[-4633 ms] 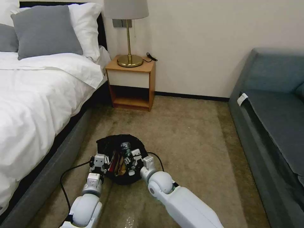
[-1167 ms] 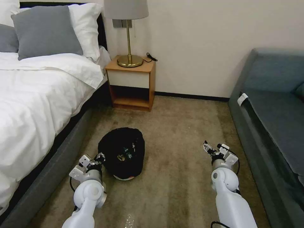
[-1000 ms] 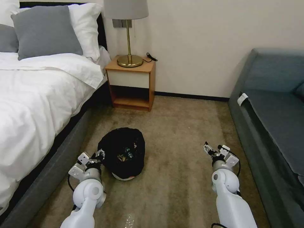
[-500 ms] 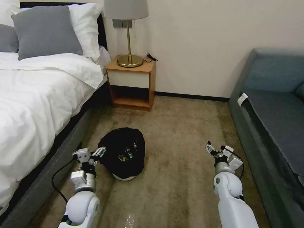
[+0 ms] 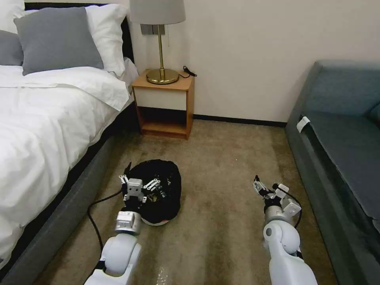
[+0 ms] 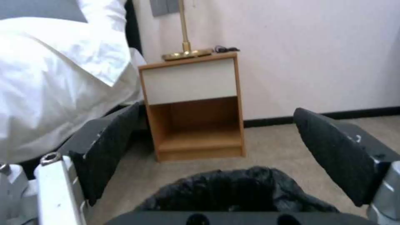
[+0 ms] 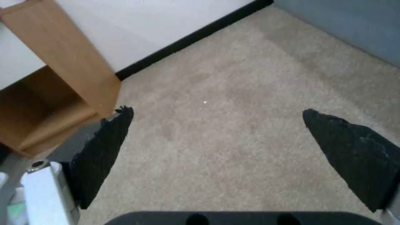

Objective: Pick up the trash bin, then pick up the garbage on the floor and place it into the trash bin.

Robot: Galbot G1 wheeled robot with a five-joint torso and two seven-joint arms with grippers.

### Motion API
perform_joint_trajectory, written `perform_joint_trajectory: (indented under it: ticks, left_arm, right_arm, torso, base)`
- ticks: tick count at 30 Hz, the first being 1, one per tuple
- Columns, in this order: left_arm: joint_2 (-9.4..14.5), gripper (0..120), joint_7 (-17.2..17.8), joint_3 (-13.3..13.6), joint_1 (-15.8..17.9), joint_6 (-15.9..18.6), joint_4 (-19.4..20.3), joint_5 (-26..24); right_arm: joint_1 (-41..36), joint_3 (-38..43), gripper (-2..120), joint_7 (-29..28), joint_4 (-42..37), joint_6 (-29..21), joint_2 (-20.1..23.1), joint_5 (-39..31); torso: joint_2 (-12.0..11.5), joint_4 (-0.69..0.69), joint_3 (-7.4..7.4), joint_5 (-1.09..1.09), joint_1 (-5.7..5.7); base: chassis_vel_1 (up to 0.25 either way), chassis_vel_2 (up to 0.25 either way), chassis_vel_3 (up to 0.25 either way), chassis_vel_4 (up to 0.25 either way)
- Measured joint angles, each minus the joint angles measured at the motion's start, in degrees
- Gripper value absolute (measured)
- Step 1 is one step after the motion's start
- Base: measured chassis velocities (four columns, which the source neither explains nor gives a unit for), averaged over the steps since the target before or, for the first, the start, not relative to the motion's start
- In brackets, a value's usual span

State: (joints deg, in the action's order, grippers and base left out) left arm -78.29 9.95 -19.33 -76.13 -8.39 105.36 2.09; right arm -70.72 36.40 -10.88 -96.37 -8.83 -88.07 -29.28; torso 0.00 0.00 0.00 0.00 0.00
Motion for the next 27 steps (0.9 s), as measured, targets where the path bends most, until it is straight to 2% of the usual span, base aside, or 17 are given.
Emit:
perform_joint_trajectory:
  ticks: [7, 27]
  left_arm:
    - [-0.7, 100, -0.51, 1.55, 0.36, -0.23, -2.2, -0.24]
    - [-0.72, 100, -0.54, 1.5, 0.33, -0.23, -2.26, -0.61]
  right_arm:
    - [-1.45, 0.09, 100, 1.1, -0.75, 0.42, -0.18, -0.1]
    - [-1.53, 0.11, 100, 1.22, -0.82, 0.47, -0.11, -0.27]
  torso:
    - [0.0, -0.01, 0.0, 0.0, 0.0]
    - [0.0, 0.0, 0.0, 0.0, 0.0]
  base:
    - [0.0, 0.0, 0.0, 0.0]
    - [0.0, 0.0, 0.0, 0.0]
